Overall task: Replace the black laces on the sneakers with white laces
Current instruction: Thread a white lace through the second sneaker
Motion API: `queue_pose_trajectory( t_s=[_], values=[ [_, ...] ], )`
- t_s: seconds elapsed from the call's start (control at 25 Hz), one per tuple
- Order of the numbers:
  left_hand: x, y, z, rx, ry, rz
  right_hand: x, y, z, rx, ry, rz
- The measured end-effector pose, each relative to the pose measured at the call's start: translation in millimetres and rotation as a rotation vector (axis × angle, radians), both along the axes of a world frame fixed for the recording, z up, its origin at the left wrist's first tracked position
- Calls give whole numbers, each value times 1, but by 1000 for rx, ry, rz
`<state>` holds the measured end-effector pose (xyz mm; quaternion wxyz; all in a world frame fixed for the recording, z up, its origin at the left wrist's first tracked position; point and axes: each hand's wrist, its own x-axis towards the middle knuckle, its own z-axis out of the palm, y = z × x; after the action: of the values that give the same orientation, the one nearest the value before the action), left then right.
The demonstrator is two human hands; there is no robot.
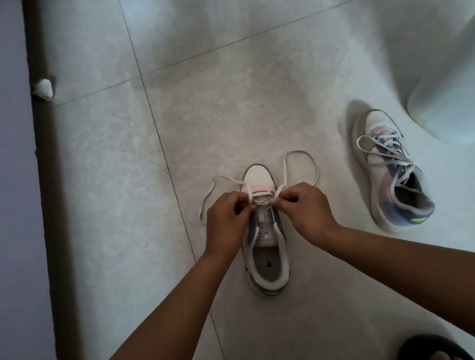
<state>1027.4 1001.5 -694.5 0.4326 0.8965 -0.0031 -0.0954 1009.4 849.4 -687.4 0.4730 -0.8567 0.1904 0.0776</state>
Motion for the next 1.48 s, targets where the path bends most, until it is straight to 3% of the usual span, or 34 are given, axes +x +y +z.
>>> queue_pose_trajectory(
  t_s=[0.16,0.24,0.36,0.48,0.64,0.88,1.12,1.2,1.28,1.36,1.4,1.48],
  values=[
    [-12,-8,0,18,-20,100,-4,10,-1,-95,-24,82],
    [-20,-13,3,23,0,84,-2,10,-1,-43,1,14],
    [-40,-25,12,263,-91,-84,2,6,3,-3,54,-115],
    [-48,-30,9,406,-206,-177,-2,9,9,-185,5,117],
    [-36,-21,4,421,-90,-161,-7,21,14,-300,28,334],
    [-24,-8,6,-32,125,205,5,16,21,-380,87,510],
    [-20,0,-2,-244,201,283,14,14,16,-689,171,685],
    [-21,-1,-1,-281,193,263,16,17,17,-774,115,686],
    [-22,-2,-1,-293,189,257,14,19,21,-846,-113,702],
    [-24,-3,-2,-304,201,272,9,15,20,-812,-332,745],
    [-25,-4,-2,-319,227,299,9,12,17,-739,-354,775],
    [-23,-7,-2,-382,313,396,10,8,13,-579,-208,749]
  ],
)
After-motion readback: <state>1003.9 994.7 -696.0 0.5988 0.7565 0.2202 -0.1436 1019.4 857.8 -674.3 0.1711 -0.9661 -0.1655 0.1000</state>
